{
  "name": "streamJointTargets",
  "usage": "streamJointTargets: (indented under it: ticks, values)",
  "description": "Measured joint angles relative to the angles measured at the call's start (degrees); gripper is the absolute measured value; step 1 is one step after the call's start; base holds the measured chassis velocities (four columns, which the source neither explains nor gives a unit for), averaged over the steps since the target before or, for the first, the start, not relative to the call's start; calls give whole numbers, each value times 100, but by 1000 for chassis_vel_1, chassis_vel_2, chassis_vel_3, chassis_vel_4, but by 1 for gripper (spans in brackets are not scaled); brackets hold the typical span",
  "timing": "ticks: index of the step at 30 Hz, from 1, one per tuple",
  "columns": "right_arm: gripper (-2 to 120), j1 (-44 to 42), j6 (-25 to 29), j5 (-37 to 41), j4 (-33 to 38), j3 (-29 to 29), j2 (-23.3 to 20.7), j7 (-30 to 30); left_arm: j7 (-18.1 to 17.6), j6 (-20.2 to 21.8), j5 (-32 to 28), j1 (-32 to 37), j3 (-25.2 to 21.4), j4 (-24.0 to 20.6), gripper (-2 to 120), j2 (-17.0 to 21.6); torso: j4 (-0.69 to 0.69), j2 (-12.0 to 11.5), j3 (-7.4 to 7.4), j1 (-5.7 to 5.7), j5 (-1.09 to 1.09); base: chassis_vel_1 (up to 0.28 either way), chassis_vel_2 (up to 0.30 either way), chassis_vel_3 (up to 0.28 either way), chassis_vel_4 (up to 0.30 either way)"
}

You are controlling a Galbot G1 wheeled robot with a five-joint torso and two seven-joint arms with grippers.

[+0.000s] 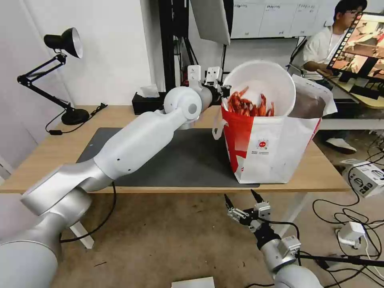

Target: Pick up the trash from the table and place it into the takeout bag.

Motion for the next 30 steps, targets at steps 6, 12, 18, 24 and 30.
streamJointTargets:
  ticks: [6,12,18,24,30]
  values:
    - [100,0,0,0,0,0,0,0,173,241,67,0,17,-80,0,120,0,0,1,0,0,0,0,0,0]
    - [100,0,0,0,0,0,0,0,209,292,137,17,22,-141,7,156,0,0,1,0,0,0,0,0,0]
    - [100,0,0,0,0,0,0,0,212,291,144,49,-6,-163,30,172,0,0,1,0,0,0,0,0,0]
    - [100,0,0,0,0,0,0,0,214,58,145,131,-82,-218,49,211,-1,0,0,0,0,0,0,0,0]
    - [100,0,0,0,0,0,0,0,216,-581,202,277,-138,-420,73,453,0,0,0,0,0,0,0,0,0]
